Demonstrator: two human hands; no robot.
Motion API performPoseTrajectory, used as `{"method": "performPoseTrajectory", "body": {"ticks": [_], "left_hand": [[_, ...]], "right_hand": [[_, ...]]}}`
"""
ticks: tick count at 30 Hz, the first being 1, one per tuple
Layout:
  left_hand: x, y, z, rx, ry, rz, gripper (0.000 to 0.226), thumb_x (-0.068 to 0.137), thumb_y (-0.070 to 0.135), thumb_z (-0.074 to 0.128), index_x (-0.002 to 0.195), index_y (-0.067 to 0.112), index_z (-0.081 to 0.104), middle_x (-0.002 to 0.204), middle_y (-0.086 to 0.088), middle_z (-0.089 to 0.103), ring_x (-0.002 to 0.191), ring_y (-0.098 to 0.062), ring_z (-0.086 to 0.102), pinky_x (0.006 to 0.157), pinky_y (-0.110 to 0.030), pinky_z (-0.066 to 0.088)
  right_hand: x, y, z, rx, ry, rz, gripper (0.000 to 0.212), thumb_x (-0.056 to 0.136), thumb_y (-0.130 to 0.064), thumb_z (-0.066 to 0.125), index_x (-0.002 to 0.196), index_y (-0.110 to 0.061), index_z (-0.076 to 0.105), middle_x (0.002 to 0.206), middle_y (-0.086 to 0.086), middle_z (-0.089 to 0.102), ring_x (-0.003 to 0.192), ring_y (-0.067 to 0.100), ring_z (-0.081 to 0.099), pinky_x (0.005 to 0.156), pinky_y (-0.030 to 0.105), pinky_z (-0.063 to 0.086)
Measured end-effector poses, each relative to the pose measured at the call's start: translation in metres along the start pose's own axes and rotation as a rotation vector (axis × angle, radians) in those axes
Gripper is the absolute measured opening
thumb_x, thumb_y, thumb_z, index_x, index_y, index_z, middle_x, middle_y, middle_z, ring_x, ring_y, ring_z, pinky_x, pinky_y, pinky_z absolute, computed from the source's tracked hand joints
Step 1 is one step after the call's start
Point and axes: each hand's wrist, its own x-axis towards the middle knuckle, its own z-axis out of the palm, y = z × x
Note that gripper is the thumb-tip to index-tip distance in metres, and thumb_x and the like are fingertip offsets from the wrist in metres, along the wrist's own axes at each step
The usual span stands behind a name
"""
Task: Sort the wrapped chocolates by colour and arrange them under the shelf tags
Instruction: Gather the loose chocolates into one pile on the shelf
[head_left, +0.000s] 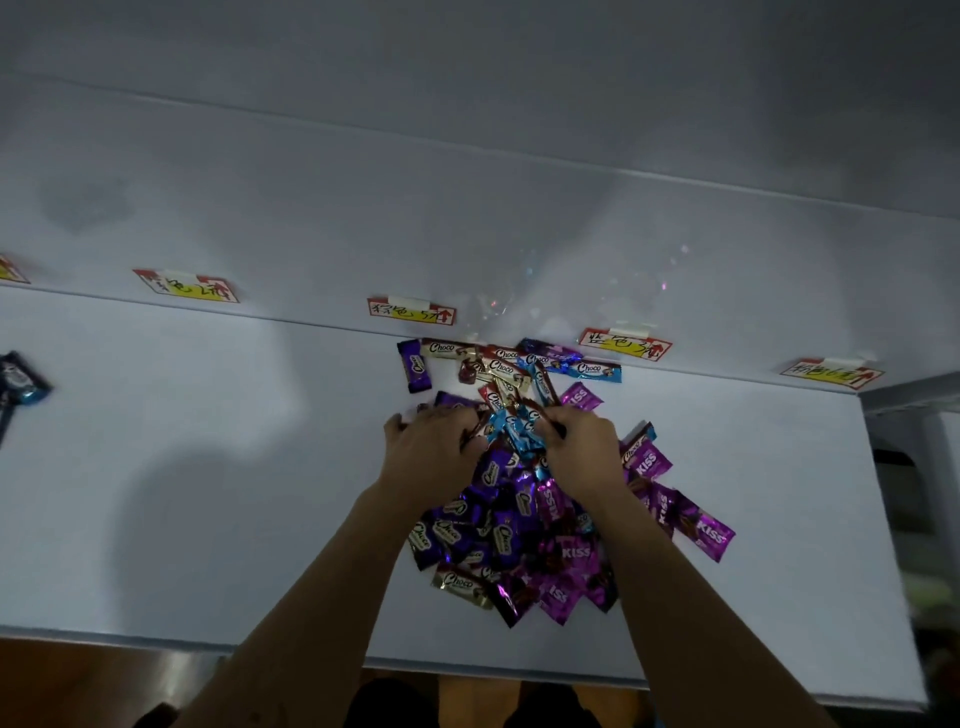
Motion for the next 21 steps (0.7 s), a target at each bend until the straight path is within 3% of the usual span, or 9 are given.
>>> {"method": "performPoseTrajectory", "body": {"ticks": [3, 5, 7, 9, 11, 13, 15, 18, 21], "left_hand": [[0.000, -0.001, -0.007, -0.036, 0.113, 0.049, 0.025, 0.096, 0.039, 0.044, 0.114, 0.025, 0.056, 0.109, 0.003, 0.061, 0.108, -0.020, 0.054, 0.102, -0.044, 0.031], [0.005, 0.004, -0.014, -0.024, 0.230, 0.120, 0.029, 0.097, 0.036, 0.046, 0.119, 0.021, 0.056, 0.119, 0.000, 0.058, 0.112, -0.023, 0.051, 0.096, -0.042, 0.035], [0.008, 0.015, -0.019, -0.038, 0.274, 0.165, 0.024, 0.098, 0.035, 0.046, 0.110, 0.017, 0.057, 0.111, -0.001, 0.056, 0.107, -0.022, 0.050, 0.091, -0.039, 0.037], [0.010, 0.029, -0.019, -0.121, 0.239, 0.172, 0.020, 0.099, 0.035, 0.046, 0.102, 0.017, 0.055, 0.093, 0.003, 0.056, 0.088, -0.017, 0.055, 0.078, -0.034, 0.042], [0.010, 0.044, -0.015, -0.256, 0.143, 0.127, 0.019, 0.098, 0.035, 0.048, 0.100, 0.018, 0.053, 0.082, 0.004, 0.060, 0.074, -0.014, 0.059, 0.066, -0.031, 0.047], [0.014, 0.057, -0.011, -0.365, 0.080, 0.069, 0.020, 0.097, 0.035, 0.052, 0.101, 0.016, 0.055, 0.086, 0.002, 0.063, 0.078, -0.014, 0.061, 0.070, -0.033, 0.051], [0.022, 0.070, -0.007, -0.470, 0.052, -0.003, 0.021, 0.096, 0.034, 0.056, 0.096, 0.013, 0.057, 0.087, 0.004, 0.061, 0.079, -0.011, 0.058, 0.071, -0.028, 0.048], [0.037, 0.089, -0.002, -0.663, 0.001, -0.135, 0.027, 0.095, 0.035, 0.058, 0.091, 0.008, 0.059, 0.082, -0.001, 0.063, 0.067, -0.012, 0.065, 0.053, -0.023, 0.048], [0.046, 0.107, 0.001, -0.769, -0.029, -0.213, 0.027, 0.095, 0.032, 0.057, 0.081, 0.009, 0.060, 0.075, -0.007, 0.064, 0.050, -0.009, 0.066, 0.041, -0.019, 0.043]], "right_hand": [[-0.010, 0.000, -0.006, 0.040, 0.035, 0.019, 0.023, 0.098, -0.023, 0.054, 0.109, -0.011, 0.070, 0.085, 0.002, 0.067, 0.064, 0.009, 0.053, 0.052, 0.016, 0.033], [-0.015, 0.002, -0.013, 0.087, 0.127, 0.056, 0.022, 0.097, -0.023, 0.055, 0.106, -0.010, 0.070, 0.080, 0.000, 0.065, 0.063, 0.009, 0.053, 0.051, 0.013, 0.032], [-0.020, 0.007, -0.020, 0.128, 0.204, 0.122, 0.021, 0.097, -0.021, 0.056, 0.104, -0.008, 0.071, 0.079, -0.001, 0.064, 0.063, 0.008, 0.053, 0.049, 0.007, 0.030], [-0.022, 0.014, -0.028, 0.169, 0.227, 0.186, 0.020, 0.096, -0.020, 0.057, 0.100, -0.007, 0.071, 0.077, -0.002, 0.062, 0.065, 0.010, 0.055, 0.050, 0.006, 0.031], [-0.022, 0.022, -0.038, 0.221, 0.210, 0.241, 0.019, 0.095, -0.022, 0.057, 0.095, -0.010, 0.071, 0.076, -0.001, 0.064, 0.070, 0.017, 0.061, 0.057, 0.019, 0.044], [-0.019, 0.031, -0.047, 0.306, 0.165, 0.308, 0.019, 0.095, -0.024, 0.056, 0.093, -0.012, 0.070, 0.081, 0.003, 0.069, 0.075, 0.020, 0.066, 0.066, 0.032, 0.055], [-0.014, 0.039, -0.056, 0.506, 0.136, 0.397, 0.019, 0.095, -0.023, 0.057, 0.098, -0.010, 0.071, 0.085, 0.005, 0.072, 0.074, 0.020, 0.068, 0.064, 0.033, 0.057], [0.001, 0.043, -0.067, 0.959, 0.147, 0.532, 0.018, 0.095, -0.015, 0.058, 0.098, -0.003, 0.070, 0.090, 0.012, 0.073, 0.075, 0.024, 0.070, 0.058, 0.031, 0.057], [0.020, 0.042, -0.070, 1.252, 0.145, 0.533, 0.021, 0.097, -0.013, 0.054, 0.110, 0.001, 0.063, 0.106, 0.016, 0.069, 0.092, 0.027, 0.070, 0.076, 0.036, 0.059]]}}
